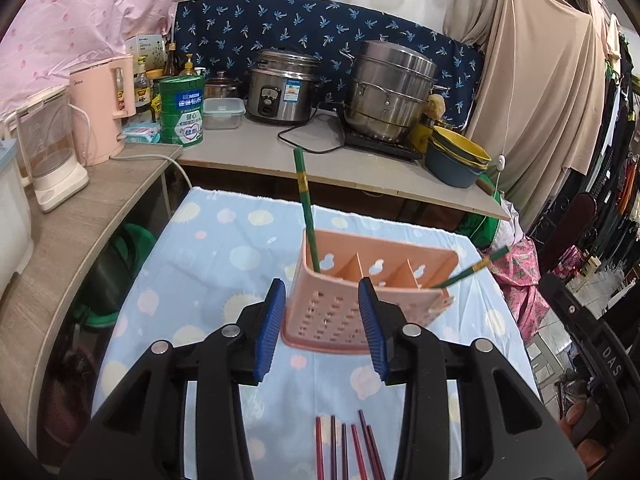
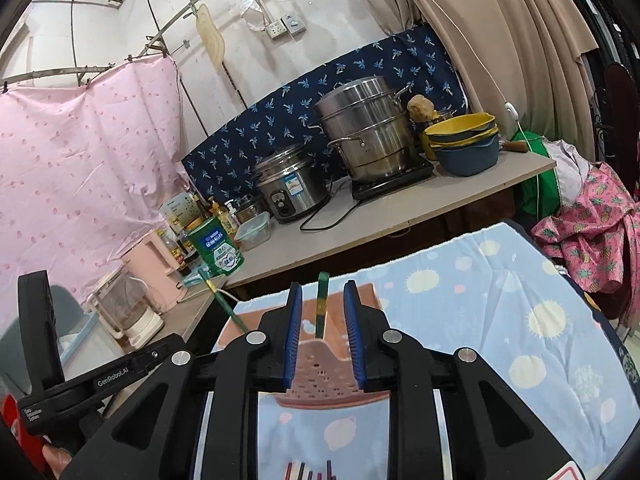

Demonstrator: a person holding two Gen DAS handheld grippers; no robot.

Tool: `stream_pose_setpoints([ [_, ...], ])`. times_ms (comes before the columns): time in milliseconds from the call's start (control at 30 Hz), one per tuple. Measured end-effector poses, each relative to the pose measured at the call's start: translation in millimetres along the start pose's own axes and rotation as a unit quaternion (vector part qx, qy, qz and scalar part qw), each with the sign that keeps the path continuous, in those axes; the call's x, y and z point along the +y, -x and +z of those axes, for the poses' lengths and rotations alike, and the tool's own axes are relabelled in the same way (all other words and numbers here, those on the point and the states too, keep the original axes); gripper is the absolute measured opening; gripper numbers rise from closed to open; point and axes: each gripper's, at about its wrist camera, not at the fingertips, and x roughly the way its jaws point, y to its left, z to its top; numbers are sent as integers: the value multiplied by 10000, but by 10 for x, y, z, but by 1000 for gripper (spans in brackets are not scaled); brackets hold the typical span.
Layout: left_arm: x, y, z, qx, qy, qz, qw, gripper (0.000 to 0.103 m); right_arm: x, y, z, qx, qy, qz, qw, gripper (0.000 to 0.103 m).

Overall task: Organize utensils
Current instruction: 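Open both tools to release the gold spoon and green chopstick in the basket, then grasp a red chopstick with the right tool while the left tool grasps another red chopstick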

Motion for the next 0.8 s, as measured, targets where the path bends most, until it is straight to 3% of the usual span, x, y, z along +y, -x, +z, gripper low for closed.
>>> stream_pose_setpoints([
  [367, 73, 372, -891, 485, -45, 30, 9988, 38, -83, 644, -911, 681, 178, -150, 9974, 23],
  [800, 153, 624, -1948, 1246, -57, 41, 9922, 38, -13, 1221, -1958, 1555, 880, -522, 9825, 23],
])
